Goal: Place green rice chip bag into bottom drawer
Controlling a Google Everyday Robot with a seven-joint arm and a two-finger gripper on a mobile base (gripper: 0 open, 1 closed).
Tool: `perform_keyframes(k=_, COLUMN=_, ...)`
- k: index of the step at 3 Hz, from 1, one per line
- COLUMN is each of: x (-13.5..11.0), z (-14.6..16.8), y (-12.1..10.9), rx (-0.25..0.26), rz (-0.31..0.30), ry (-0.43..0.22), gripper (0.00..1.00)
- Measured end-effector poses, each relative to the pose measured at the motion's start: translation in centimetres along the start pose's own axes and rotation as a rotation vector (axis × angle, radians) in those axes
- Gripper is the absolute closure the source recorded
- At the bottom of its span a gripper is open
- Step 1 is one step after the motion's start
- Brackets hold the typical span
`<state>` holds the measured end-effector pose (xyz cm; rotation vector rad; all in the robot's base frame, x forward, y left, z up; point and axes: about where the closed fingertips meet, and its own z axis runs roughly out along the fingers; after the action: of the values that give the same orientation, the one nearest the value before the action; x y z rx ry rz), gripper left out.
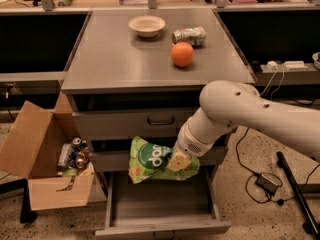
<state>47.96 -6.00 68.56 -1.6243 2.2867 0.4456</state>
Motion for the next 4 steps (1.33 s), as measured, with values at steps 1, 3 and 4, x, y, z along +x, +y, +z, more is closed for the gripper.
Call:
perform_keyframes(k=1, x=1.6, z=2.6, y=-0.3, rx=-0.01, rz=0.028, ry=0.043, gripper=1.0)
perform_keyframes(k=3, x=12.0, z=18.2, y=-2.1, rx=-0.089, rz=0.18, ry=0.082, gripper=1.0)
perform_keyframes(k=4, x=14.7, z=24.2, y=-2.3, rx=-0.135, rz=0.231, ry=0.061, gripper=1.0)
